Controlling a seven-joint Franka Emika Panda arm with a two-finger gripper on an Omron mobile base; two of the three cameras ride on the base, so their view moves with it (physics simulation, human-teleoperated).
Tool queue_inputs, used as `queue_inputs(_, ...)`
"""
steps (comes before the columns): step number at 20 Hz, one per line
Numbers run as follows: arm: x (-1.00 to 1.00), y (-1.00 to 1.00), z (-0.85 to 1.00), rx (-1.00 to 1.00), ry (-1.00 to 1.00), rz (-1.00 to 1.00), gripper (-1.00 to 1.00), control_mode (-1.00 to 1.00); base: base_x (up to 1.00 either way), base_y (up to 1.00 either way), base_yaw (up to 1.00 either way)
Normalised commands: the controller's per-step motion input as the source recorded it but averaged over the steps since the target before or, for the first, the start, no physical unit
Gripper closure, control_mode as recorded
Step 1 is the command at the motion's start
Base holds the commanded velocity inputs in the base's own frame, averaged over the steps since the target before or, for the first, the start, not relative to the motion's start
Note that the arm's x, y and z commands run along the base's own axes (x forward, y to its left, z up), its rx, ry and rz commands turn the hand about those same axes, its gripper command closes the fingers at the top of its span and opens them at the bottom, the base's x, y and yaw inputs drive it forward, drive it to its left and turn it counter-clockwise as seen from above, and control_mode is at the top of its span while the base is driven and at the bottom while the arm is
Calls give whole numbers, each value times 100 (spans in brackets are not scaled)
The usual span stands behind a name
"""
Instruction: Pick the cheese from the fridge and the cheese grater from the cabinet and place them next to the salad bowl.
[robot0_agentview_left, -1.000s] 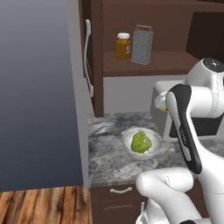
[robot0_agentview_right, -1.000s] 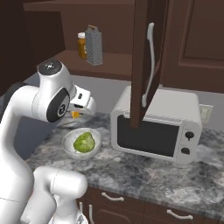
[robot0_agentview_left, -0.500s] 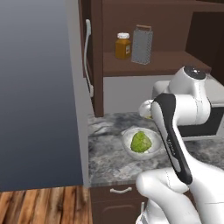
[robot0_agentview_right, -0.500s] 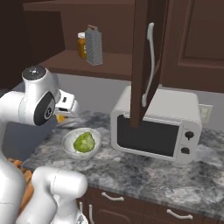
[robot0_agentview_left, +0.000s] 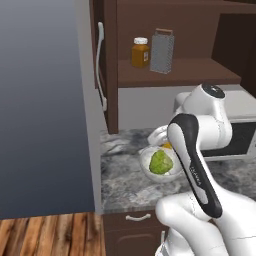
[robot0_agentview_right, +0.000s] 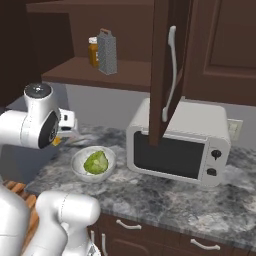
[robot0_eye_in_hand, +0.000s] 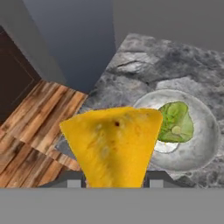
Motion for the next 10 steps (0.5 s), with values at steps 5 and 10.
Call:
queue_inputs(5,13,36,-24,-14,0,27,100,-100,0,0,0)
queue_inputs(10,17,40,-24,-16,0,23,100,-100,0,0,0)
